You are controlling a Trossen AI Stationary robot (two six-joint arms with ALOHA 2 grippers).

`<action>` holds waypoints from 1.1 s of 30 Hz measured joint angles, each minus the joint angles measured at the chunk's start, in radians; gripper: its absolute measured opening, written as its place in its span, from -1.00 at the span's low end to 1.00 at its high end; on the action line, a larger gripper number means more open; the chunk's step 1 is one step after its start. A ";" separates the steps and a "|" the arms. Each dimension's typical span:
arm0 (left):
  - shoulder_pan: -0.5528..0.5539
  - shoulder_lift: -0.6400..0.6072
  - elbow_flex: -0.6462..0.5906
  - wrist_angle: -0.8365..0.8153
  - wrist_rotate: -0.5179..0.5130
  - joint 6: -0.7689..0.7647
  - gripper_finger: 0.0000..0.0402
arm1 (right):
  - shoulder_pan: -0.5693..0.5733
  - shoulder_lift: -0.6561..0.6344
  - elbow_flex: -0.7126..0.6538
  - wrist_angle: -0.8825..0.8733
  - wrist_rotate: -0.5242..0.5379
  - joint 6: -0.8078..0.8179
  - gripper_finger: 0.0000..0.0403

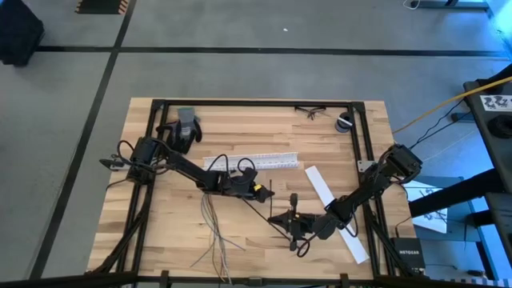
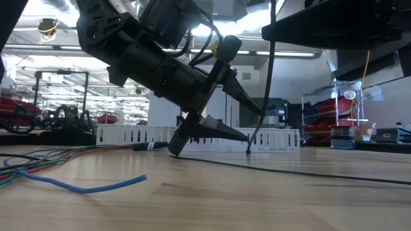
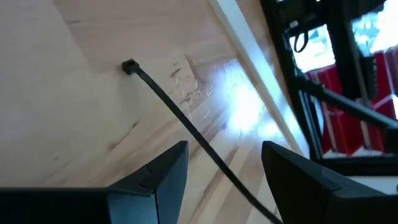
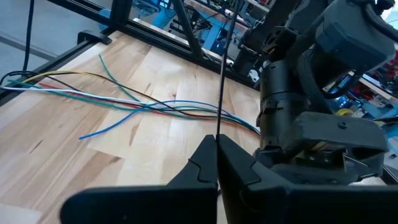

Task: Ziptie cables
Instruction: Prepare the black ziptie

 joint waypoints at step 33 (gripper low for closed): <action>-0.029 0.057 0.092 -0.048 0.030 0.063 -0.01 | 0.001 0.007 0.000 0.038 -0.071 -0.052 -1.00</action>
